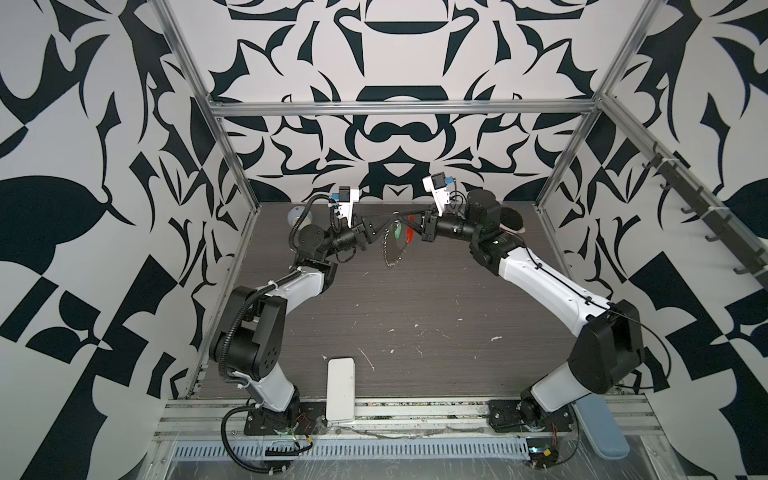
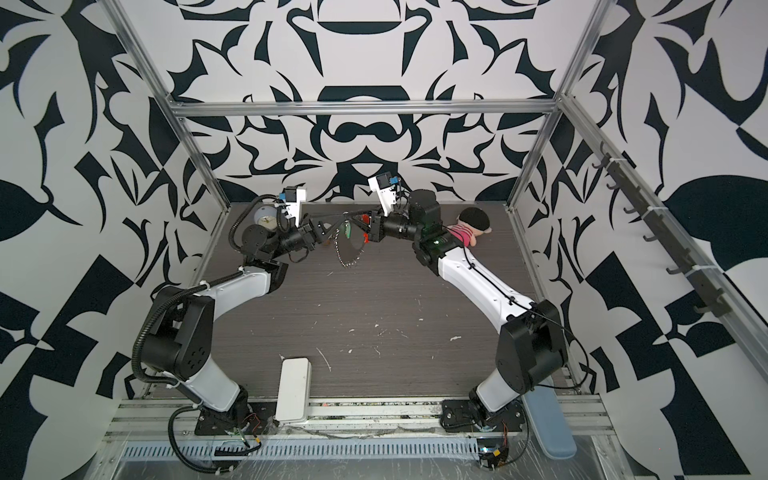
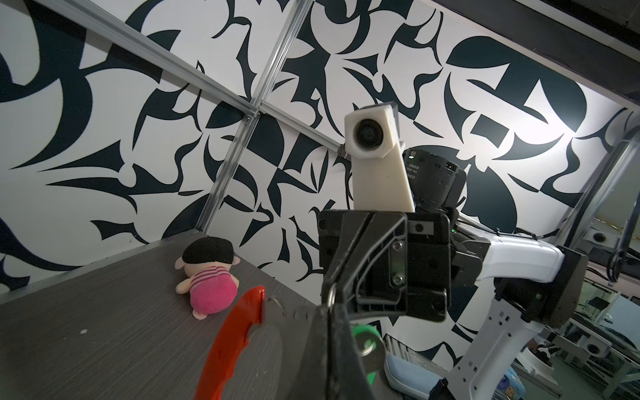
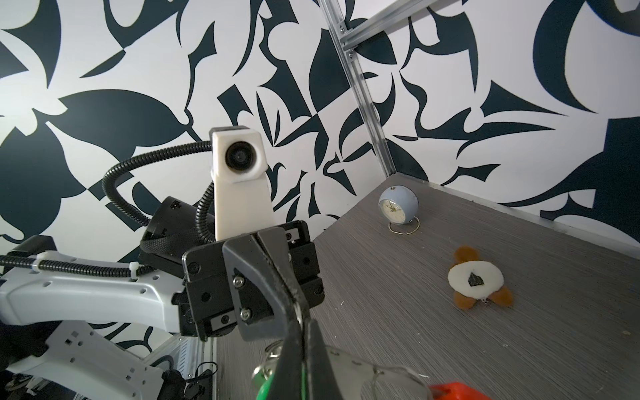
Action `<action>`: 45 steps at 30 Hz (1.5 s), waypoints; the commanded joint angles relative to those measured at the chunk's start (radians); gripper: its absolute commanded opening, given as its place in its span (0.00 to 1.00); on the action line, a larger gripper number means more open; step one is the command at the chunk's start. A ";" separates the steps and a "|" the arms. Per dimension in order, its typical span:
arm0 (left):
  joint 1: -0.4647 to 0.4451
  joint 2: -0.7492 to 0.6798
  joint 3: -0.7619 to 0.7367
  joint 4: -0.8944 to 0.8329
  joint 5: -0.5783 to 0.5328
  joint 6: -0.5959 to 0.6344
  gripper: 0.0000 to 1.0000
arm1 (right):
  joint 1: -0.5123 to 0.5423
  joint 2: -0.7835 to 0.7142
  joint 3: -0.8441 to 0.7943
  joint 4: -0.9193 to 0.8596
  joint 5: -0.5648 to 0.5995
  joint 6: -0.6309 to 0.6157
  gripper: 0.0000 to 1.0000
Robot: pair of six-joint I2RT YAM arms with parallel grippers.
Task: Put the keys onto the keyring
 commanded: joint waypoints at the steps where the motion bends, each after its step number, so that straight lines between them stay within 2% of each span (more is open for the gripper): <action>1: -0.002 -0.017 0.032 -0.002 0.015 0.042 0.00 | 0.007 -0.029 0.043 0.037 -0.011 -0.001 0.00; 4: -0.003 -0.047 0.020 -0.121 0.033 0.142 0.09 | 0.010 -0.041 0.064 -0.041 0.014 -0.062 0.00; 6: -0.002 -0.082 0.018 -0.266 0.054 0.267 0.17 | 0.010 -0.046 0.079 -0.119 0.045 -0.133 0.00; 8: -0.001 -0.135 0.028 -0.526 0.056 0.467 0.23 | 0.012 -0.049 0.089 -0.206 0.096 -0.242 0.00; 10: -0.002 -0.192 0.066 -0.869 0.009 0.737 0.27 | 0.015 -0.051 0.082 -0.267 0.157 -0.379 0.00; 12: -0.001 -0.214 0.101 -1.029 -0.014 0.878 0.29 | 0.015 -0.043 0.073 -0.288 0.189 -0.485 0.00; 15: -0.001 -0.215 0.141 -1.147 -0.004 0.994 0.29 | 0.016 -0.029 0.075 -0.305 0.207 -0.598 0.00; 21: 0.003 -0.150 0.286 -1.495 0.018 1.245 0.25 | 0.015 -0.015 0.117 -0.370 0.163 -0.649 0.00; 24: 0.006 -0.110 0.332 -1.564 0.039 1.279 0.26 | 0.016 -0.016 0.126 -0.404 0.111 -0.651 0.00; 28: 0.005 -0.074 0.370 -1.561 0.097 1.266 0.27 | 0.018 -0.020 0.126 -0.446 0.081 -0.657 0.00; 35: 0.005 -0.036 0.420 -1.549 0.165 1.226 0.27 | 0.024 -0.038 0.111 -0.480 0.076 -0.678 0.00; 45: 0.005 -0.011 0.455 -1.581 0.195 1.216 0.24 | 0.030 -0.035 0.103 -0.467 0.056 -0.663 0.00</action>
